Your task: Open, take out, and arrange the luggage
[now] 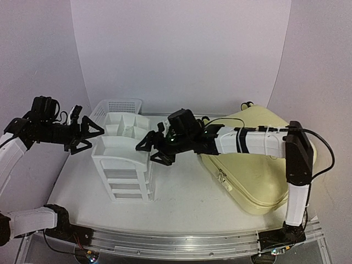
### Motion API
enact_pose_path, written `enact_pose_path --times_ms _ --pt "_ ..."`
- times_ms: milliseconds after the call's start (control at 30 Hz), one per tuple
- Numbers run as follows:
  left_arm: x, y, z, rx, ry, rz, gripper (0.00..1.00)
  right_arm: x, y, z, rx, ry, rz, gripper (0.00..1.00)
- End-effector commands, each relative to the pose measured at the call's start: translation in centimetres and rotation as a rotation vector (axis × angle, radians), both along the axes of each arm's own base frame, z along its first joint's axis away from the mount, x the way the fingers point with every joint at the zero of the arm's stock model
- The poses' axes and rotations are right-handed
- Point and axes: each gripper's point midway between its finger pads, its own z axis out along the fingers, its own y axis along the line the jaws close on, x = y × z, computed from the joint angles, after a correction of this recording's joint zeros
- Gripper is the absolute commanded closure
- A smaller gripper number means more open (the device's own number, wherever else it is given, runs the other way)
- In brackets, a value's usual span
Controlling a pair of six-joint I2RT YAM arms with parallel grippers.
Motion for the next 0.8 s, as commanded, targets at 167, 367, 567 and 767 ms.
enact_pose_path --times_ms 167,367,567,767 --pt "-2.2 12.5 3.9 0.541 -0.123 0.508 0.01 -0.7 7.8 -0.3 0.059 -0.045 0.012 0.2" --pt "-3.8 12.3 7.6 0.505 -0.231 0.49 0.0 -1.1 12.7 -1.3 0.099 -0.062 0.059 0.19" --pt "-4.0 9.9 7.9 0.424 -0.232 0.382 0.01 -2.0 17.9 -1.1 0.159 -0.099 0.108 0.16" --pt "-4.1 8.6 8.2 0.388 -0.242 0.309 0.01 -2.2 19.0 -0.4 0.18 -0.116 0.1 0.1"
